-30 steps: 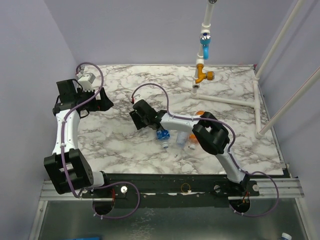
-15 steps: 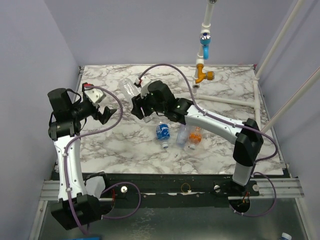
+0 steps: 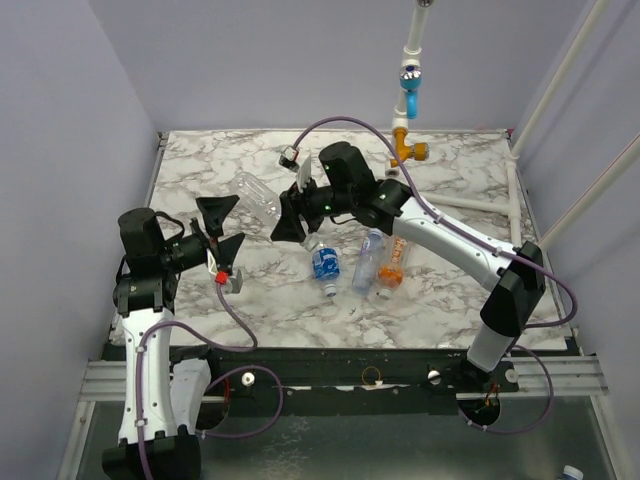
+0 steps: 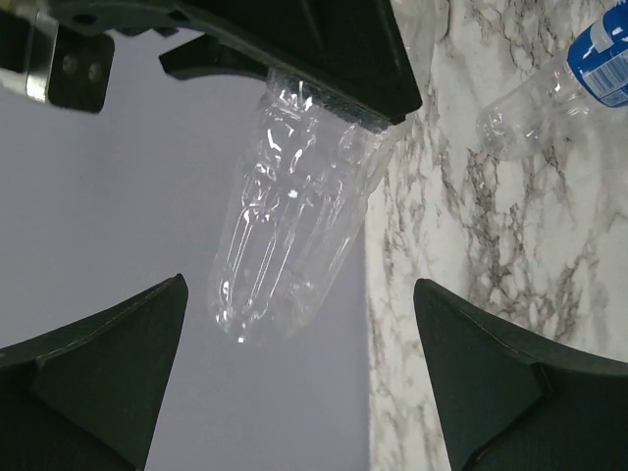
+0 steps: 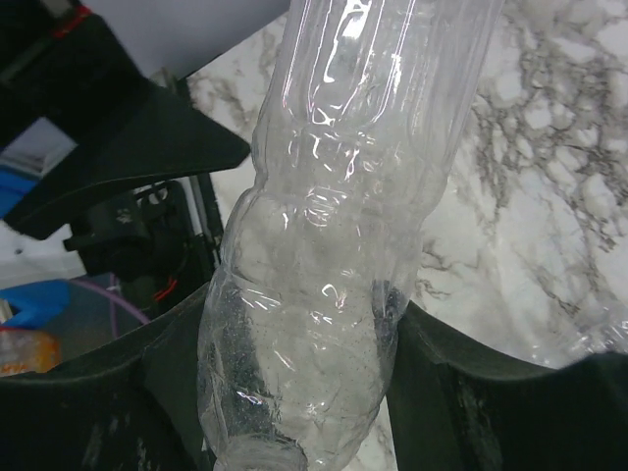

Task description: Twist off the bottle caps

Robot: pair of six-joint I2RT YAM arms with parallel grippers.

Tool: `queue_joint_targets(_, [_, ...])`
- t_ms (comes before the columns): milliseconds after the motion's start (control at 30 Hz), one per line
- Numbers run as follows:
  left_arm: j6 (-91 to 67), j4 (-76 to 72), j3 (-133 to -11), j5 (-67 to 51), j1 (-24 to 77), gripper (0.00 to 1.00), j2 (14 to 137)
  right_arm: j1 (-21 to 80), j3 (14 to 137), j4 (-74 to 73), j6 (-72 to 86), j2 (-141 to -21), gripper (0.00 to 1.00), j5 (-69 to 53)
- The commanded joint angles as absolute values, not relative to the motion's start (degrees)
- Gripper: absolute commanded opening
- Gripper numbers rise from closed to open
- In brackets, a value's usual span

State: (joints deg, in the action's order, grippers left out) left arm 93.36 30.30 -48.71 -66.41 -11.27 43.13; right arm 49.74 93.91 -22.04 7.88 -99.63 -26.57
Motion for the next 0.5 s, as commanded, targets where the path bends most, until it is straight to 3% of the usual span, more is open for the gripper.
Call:
queue_joint_targets(0, [116.4, 30.5, -47.3, -72.1, -8.2, 0.99, 42.8, 49.8, 97.8, -26.6, 8.1, -98.7, 0.57, -37.2])
queue_joint_targets(467, [116.3, 29.9, -49.4, -62.6, -0.2, 0.99, 47.4, 49.9, 106.3, -32.5, 8.7, -105.9, 0.55, -36.6])
